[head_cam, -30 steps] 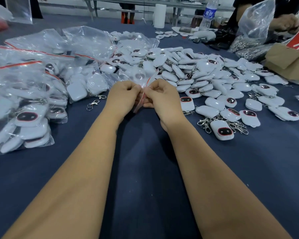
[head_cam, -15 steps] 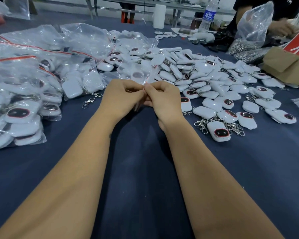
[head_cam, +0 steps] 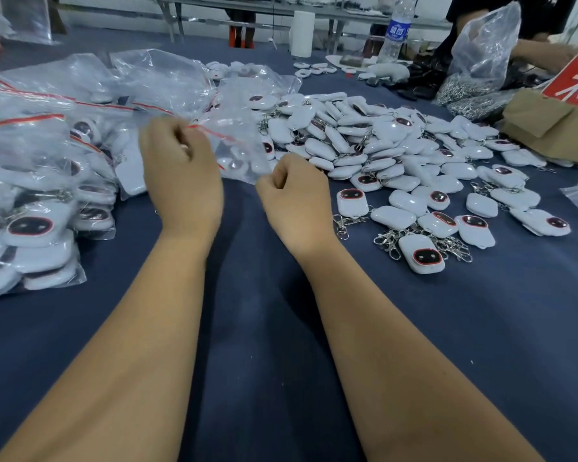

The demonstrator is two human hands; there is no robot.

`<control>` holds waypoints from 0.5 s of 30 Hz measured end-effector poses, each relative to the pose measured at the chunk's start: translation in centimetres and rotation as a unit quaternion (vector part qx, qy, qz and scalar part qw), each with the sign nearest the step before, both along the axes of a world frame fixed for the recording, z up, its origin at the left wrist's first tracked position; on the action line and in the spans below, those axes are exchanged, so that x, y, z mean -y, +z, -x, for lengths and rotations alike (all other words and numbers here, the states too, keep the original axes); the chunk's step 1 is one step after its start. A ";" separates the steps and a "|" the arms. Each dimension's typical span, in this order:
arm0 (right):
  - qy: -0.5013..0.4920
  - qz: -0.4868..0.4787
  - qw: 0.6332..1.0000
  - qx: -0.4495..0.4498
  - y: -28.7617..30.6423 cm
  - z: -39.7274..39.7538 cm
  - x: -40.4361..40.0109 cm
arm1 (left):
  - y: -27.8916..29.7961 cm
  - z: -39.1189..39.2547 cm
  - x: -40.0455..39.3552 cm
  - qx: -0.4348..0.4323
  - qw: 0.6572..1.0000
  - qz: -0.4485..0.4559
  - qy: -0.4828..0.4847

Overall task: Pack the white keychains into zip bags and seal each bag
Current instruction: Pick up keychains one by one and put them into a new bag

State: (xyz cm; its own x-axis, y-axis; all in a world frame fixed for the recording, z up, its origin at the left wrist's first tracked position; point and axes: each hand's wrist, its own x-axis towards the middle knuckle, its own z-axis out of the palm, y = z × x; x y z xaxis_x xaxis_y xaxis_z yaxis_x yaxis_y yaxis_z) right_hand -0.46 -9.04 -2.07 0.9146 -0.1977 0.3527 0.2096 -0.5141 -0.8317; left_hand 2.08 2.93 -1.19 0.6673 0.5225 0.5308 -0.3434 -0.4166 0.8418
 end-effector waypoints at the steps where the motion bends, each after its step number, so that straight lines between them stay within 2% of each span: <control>1: -0.010 -0.004 1.000 0.016 0.1 0.0 -0.1 | 0.0 0.3 0.5 0.013 0.997 -0.053 -0.048; 4: -0.039 -0.088 0.995 0.023 0.4 -0.1 0.9 | -0.7 0.7 1.9 -0.060 0.955 -0.200 -0.211; 6: -0.067 -0.106 0.992 0.021 0.5 -0.1 1.8 | -1.0 0.5 1.7 -0.103 0.937 -0.227 -0.244; 8: -0.080 -0.103 0.991 0.011 0.7 0.0 2.3 | -0.8 0.3 1.1 -0.071 0.967 -0.168 -0.180; 10: -0.048 -0.119 0.992 -0.009 1.0 0.1 2.0 | 0.4 0.5 0.2 0.005 0.995 -0.084 -0.062; 11: -0.032 -0.114 0.993 -0.010 1.0 0.2 1.8 | 1.0 0.8 -0.3 0.048 0.997 -0.059 -0.010; 13: -0.035 -0.034 0.999 0.002 1.1 0.4 1.6 | 1.7 1.0 -1.3 0.110 0.988 -0.066 0.084; 15: -0.074 0.107 0.991 -0.012 1.0 0.2 2.0 | 2.3 1.3 -2.0 0.110 0.977 -0.103 0.148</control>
